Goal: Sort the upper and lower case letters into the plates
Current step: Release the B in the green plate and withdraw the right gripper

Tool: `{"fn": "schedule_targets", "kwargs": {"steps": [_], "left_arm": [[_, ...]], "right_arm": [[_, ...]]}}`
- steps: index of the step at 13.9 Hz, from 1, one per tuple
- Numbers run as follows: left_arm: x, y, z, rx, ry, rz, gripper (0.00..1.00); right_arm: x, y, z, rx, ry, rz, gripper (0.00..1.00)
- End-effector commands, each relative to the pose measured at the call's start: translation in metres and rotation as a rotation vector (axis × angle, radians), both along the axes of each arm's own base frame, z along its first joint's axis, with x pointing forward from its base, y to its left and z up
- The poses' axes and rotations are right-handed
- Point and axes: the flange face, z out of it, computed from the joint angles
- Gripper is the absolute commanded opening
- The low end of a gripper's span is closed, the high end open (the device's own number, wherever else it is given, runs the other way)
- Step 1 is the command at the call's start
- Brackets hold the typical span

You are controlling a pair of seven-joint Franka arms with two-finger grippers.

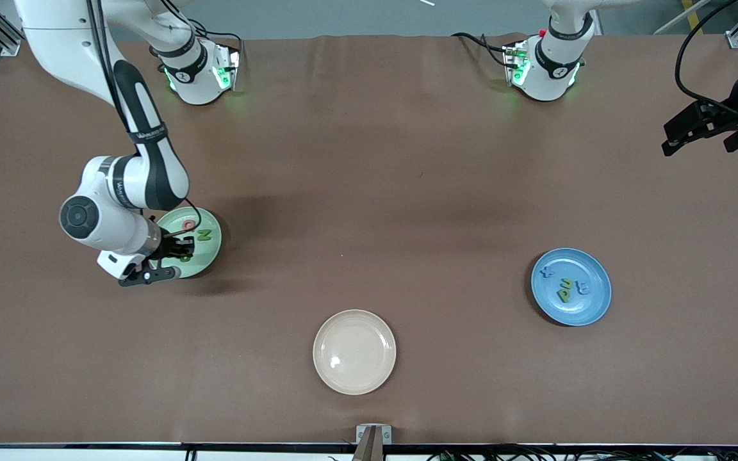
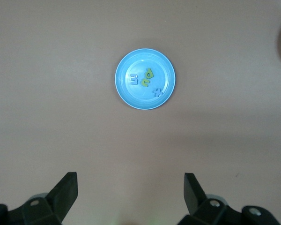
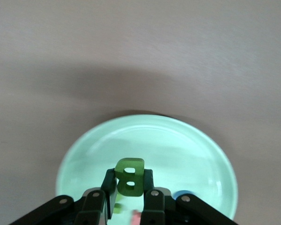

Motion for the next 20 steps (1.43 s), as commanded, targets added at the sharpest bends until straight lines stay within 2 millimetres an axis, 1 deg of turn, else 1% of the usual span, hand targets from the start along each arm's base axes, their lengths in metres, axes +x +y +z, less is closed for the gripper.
{"fn": "schedule_targets", "kwargs": {"steps": [1,2,3,4,6,9,10,11,12,13,14,16,18,19,20], "left_arm": [[0.001,0.007,0.001,-0.002,-0.01,0.001,1.0],[0.003,0.01,-0.001,0.002,-0.007,0.004,1.0],[0.003,0.024,-0.001,0.0,-0.008,0.033,1.0],[0.005,0.033,-0.001,-0.001,-0.017,0.049,1.0],[0.008,0.036,-0.001,-0.004,-0.033,0.054,1.0],[0.009,0.036,0.001,-0.004,-0.044,0.054,1.0],[0.009,0.036,0.0,-0.003,-0.042,0.058,1.0],[0.009,0.035,-0.002,-0.003,-0.038,0.072,1.0],[0.011,0.035,-0.006,-0.003,-0.03,0.071,1.0],[0.015,0.036,-0.012,-0.003,-0.023,0.069,1.0],[0.016,0.036,-0.011,-0.003,-0.026,0.068,1.0],[0.016,0.036,-0.01,-0.003,-0.028,0.055,1.0],[0.016,0.035,-0.01,-0.003,-0.028,0.054,1.0],[0.016,0.033,-0.011,-0.003,-0.027,0.052,1.0],[0.016,0.029,-0.013,-0.003,-0.023,0.061,1.0]], "right_arm": [[-0.017,-0.008,-0.008,0.01,-0.014,0.007,0.0],[-0.02,-0.008,-0.015,0.009,-0.004,0.005,0.0],[-0.023,-0.007,-0.019,0.01,-0.001,0.004,0.0],[-0.024,-0.005,-0.022,0.007,-0.003,0.005,0.0],[-0.026,-0.005,-0.031,0.002,0.012,0.006,0.01],[-0.027,-0.005,-0.038,-0.001,0.022,0.003,0.05],[-0.026,-0.005,-0.038,-0.001,0.024,0.002,0.14],[-0.026,-0.005,-0.038,-0.002,0.024,0.002,0.47],[-0.025,-0.005,-0.037,-0.002,0.021,-0.002,0.99],[-0.025,-0.005,-0.036,-0.001,0.022,-0.003,1.0],[-0.025,-0.005,-0.034,0.0,0.024,-0.011,1.0],[-0.023,-0.004,-0.021,0.007,0.033,-0.058,1.0],[-0.01,-0.003,0.015,0.026,0.05,-0.105,1.0],[-0.005,-0.008,0.035,0.032,0.054,-0.111,1.0],[0.001,-0.019,0.056,0.034,0.06,-0.121,1.0]]}}
